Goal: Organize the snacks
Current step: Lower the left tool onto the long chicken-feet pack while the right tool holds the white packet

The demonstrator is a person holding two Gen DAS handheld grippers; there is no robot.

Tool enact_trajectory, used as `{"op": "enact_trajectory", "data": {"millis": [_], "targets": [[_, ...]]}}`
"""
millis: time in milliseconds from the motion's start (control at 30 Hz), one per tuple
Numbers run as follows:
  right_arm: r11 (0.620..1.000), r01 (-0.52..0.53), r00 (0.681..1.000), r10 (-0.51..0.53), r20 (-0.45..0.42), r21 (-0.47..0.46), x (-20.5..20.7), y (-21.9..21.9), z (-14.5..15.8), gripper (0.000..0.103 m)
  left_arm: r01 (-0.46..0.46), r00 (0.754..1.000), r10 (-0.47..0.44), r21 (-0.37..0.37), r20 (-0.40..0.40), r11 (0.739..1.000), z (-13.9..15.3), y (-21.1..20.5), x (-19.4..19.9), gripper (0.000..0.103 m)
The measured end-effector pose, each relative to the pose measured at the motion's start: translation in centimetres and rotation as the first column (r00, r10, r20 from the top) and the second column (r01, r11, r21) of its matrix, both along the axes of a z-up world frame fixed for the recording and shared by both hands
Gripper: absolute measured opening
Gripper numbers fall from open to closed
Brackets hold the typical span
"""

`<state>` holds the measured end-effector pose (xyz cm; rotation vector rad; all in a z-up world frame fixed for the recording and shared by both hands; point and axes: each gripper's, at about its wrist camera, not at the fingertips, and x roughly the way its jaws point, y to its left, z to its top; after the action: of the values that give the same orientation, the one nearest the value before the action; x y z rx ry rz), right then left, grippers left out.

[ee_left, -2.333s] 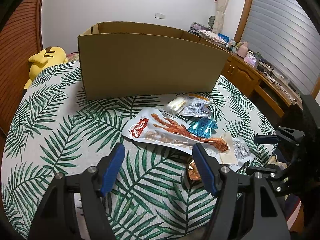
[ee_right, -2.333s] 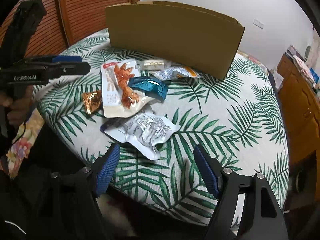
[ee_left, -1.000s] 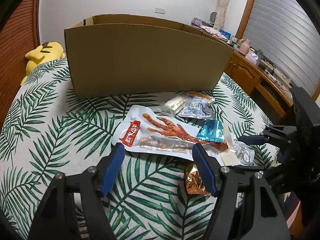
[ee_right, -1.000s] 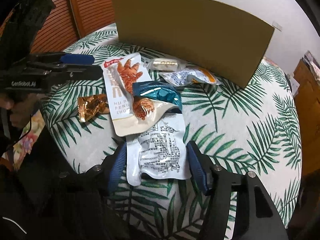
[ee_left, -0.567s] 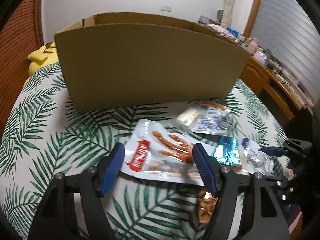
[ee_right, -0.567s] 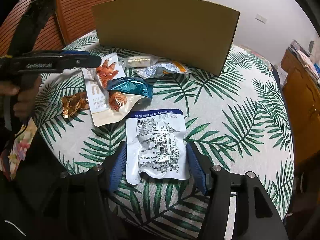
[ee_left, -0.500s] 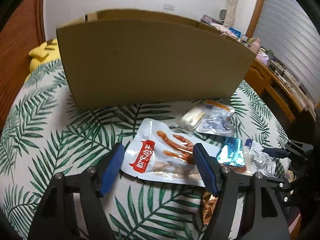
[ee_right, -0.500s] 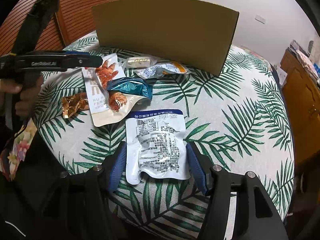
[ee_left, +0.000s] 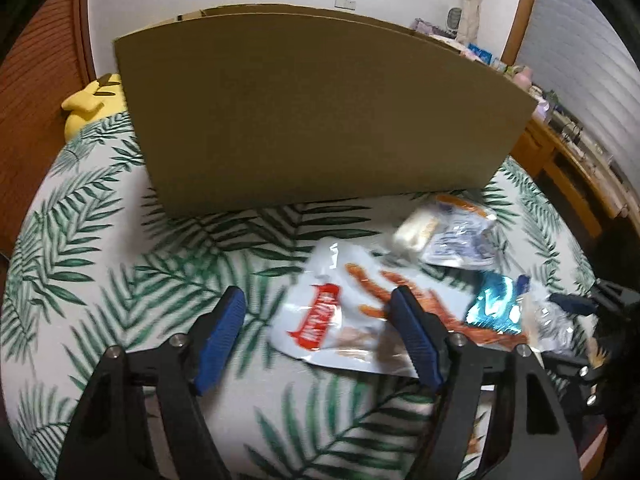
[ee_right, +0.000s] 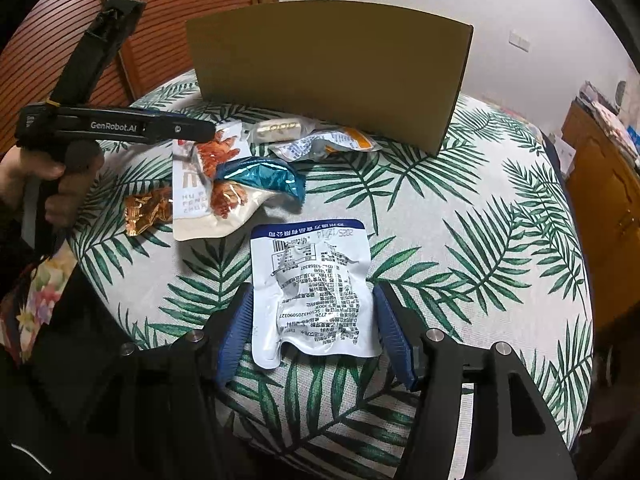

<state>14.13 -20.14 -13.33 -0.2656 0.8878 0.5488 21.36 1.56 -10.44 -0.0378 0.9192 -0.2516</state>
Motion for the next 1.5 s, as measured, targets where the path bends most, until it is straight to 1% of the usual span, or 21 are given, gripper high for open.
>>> {"op": "enact_trajectory", "data": {"millis": [100,200,267,300,367,400,467,533,600,700,733,800,933,1033,1100,1200,1267,1400,1467,1500], "targets": [[1.0,-0.001,1.0,0.001,0.005,0.004,-0.1,-0.1,0.0,0.062,-0.041,0.999,0.041,0.016,-0.018,0.999,0.2,1.2,0.1,0.075],[1.0,-0.002,1.0,0.002,0.009,0.01,-0.1,-0.1,0.0,0.062,-0.022,1.0,0.022,-0.015,0.011,1.0,1.1,1.7,-0.2,0.075],[1.0,-0.002,1.0,0.002,0.01,0.011,-0.1,-0.1,0.0,0.062,0.025,0.999,-0.025,-0.006,0.048,1.0,2.0,1.3,-0.8,0.075],[1.0,-0.002,1.0,0.002,0.01,0.011,-0.2,-0.1,0.0,0.062,0.062,0.996,-0.062,0.006,0.066,0.998,2.5,0.7,-1.2,0.075],[1.0,-0.002,1.0,0.002,0.009,0.011,-0.1,-0.1,0.0,0.062,0.156,0.984,-0.159,0.046,0.086,0.987,3.3,-0.5,-1.8,0.075],[1.0,-0.002,1.0,0.002,0.009,0.011,-0.1,-0.1,0.0,0.062,0.188,0.977,-0.193,0.058,0.092,0.98,3.5,-0.8,-2.1,0.075],[1.0,-0.002,1.0,0.001,0.01,0.011,-0.1,-0.2,0.0,0.062,0.268,0.957,-0.276,0.088,0.092,0.959,4.0,-1.5,-2.8,0.075],[1.0,-0.002,1.0,0.002,0.01,0.011,-0.1,-0.2,0.0,0.062,0.346,0.932,-0.354,0.1,0.078,0.933,4.2,-2.1,-3.2,0.075],[1.0,-0.001,1.0,0.001,0.009,0.011,-0.1,-0.2,0.0,0.062,0.422,0.902,-0.429,0.107,0.055,0.9,4.2,-3.0,-3.3,0.075],[1.0,-0.001,1.0,0.001,0.009,0.01,-0.1,-0.2,0.0,0.062,0.493,0.865,-0.501,0.126,0.036,0.861,4.1,-4.3,-3.3,0.072],[1.0,-0.001,1.0,0.001,0.008,0.009,-0.1,-0.2,0.0,0.062,0.519,0.851,-0.525,0.124,0.026,0.846,4.0,-4.8,-3.1,0.072],[1.0,0.0,1.0,0.0,0.005,0.008,-0.1,-0.1,0.0,0.062,0.552,0.832,-0.555,0.109,0.004,0.827,3.6,-5.5,-2.6,0.07],[1.0,0.0,1.0,0.0,0.002,0.005,-0.1,0.0,0.1,0.062,0.579,0.815,-0.578,0.095,-0.036,0.81,2.4,-6.3,-1.9,0.068],[1.0,-0.001,1.0,0.001,0.002,0.006,-0.1,0.0,0.1,0.062,0.585,0.811,-0.578,0.1,-0.09,0.805,1.2,-6.4,-1.5,0.07],[1.0,-0.003,1.0,0.003,0.002,0.006,-0.1,0.0,0.1,0.062,0.586,0.81,-0.579,0.099,-0.095,0.804,1.3,-6.0,-1.7,0.071],[1.0,-0.004,1.0,0.004,0.002,0.006,0.0,-0.1,0.0,0.062,0.586,0.809,-0.575,0.09,-0.123,0.806,1.3,-5.5,-1.9,0.073],[1.0,-0.005,1.0,0.005,0.002,0.006,0.0,-0.1,0.0,0.062,0.589,0.807,-0.577,0.099,-0.13,0.802,1.3,-5.3,-2.1,0.074],[1.0,-0.004,1.0,0.004,0.004,0.009,0.0,-0.1,0.0,0.062,0.598,0.799,-0.582,0.094,-0.149,0.796,1.2,-4.7,-2.6,0.076],[1.0,-0.004,1.0,0.004,0.004,0.009,0.0,-0.1,0.0,0.062,0.595,0.801,-0.58,0.093,-0.151,0.798,1.2,-4.6,-2.7,0.077],[1.0,-0.004,1.0,0.004,0.004,0.009,0.0,-0.1,0.0,0.062,0.594,0.802,-0.579,0.093,-0.15,0.799,1.1,-4.7,-2.8,0.079]]}}
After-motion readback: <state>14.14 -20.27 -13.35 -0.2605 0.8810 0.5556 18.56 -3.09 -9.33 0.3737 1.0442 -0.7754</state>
